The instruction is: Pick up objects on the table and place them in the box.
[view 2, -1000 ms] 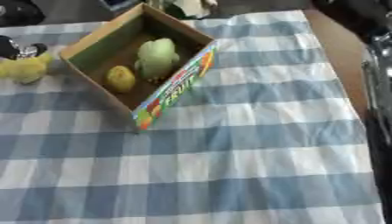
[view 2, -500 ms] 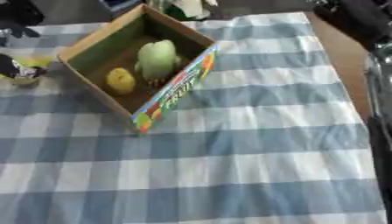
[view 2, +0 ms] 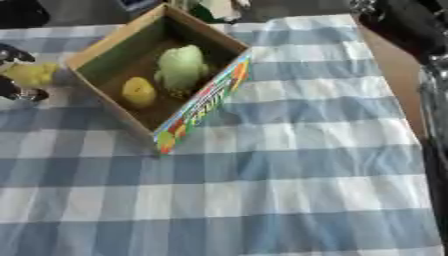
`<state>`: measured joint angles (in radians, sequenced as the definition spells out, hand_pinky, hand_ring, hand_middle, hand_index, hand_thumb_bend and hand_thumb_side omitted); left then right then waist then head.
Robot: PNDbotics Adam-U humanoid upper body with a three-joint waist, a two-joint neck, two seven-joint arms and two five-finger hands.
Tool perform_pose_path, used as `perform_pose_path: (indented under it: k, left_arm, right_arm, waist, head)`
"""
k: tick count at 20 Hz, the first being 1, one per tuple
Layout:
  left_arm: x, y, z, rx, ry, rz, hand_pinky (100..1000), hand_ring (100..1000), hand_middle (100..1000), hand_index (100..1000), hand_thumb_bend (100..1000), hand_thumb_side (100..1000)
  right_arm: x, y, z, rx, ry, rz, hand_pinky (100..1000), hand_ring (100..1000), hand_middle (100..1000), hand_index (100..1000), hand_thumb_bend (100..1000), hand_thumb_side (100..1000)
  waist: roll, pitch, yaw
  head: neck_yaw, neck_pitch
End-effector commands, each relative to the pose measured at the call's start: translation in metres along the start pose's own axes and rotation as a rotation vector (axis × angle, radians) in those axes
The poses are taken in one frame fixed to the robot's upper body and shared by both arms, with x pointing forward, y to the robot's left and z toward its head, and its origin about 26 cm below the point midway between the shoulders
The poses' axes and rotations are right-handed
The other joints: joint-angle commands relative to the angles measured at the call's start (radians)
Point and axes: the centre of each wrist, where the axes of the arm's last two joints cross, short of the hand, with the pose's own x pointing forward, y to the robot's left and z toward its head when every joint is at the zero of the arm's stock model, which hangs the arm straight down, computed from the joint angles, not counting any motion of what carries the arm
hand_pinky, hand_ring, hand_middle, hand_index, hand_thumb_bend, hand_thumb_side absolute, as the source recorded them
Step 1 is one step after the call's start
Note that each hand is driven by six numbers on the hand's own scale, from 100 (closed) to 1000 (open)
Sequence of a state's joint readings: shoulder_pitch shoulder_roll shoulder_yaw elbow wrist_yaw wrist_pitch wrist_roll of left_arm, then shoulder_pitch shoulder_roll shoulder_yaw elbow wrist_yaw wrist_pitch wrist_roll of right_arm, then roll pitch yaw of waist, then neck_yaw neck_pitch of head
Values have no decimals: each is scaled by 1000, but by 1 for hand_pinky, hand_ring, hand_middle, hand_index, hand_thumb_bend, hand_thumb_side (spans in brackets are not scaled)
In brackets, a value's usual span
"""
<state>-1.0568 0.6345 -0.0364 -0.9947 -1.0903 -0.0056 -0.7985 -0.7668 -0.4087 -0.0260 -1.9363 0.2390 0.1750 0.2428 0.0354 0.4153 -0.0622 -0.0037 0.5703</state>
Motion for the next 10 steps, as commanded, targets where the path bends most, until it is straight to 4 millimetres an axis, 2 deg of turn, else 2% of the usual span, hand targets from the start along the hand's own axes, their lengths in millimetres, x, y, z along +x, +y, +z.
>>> perform_pose_path:
  k: [1, 8, 9, 10]
  left_arm:
    - [-16, 11, 10, 37, 57, 8, 833, 989, 955, 1000, 411, 641]
    - [-17, 3, 5, 62, 78, 45, 794, 956, 907, 1000, 280, 629]
    - [-17, 3, 4, 70, 80, 52, 775, 939, 888, 1000, 219, 591]
    - [-17, 2, 4, 80, 83, 58, 771, 936, 884, 1000, 213, 583]
  right_arm:
    - [5, -9, -3, -15, -21, 29, 831, 831, 495, 844, 431, 782]
    - [6, -10, -4, -19, -26, 31, 831, 832, 495, 846, 431, 782]
    - [6, -11, -4, -19, -25, 32, 832, 832, 495, 846, 431, 783]
    - [5, -11, -3, -20, -24, 33, 832, 833, 495, 846, 431, 782]
  waist:
    - [-2, -19, 1]
    - [-5, -11, -5]
    - [-5, -10, -5]
    - [-5, -9, -6]
  head:
    - [0, -10]
    - [2, -15]
    - [2, -15]
    - [2, -15]
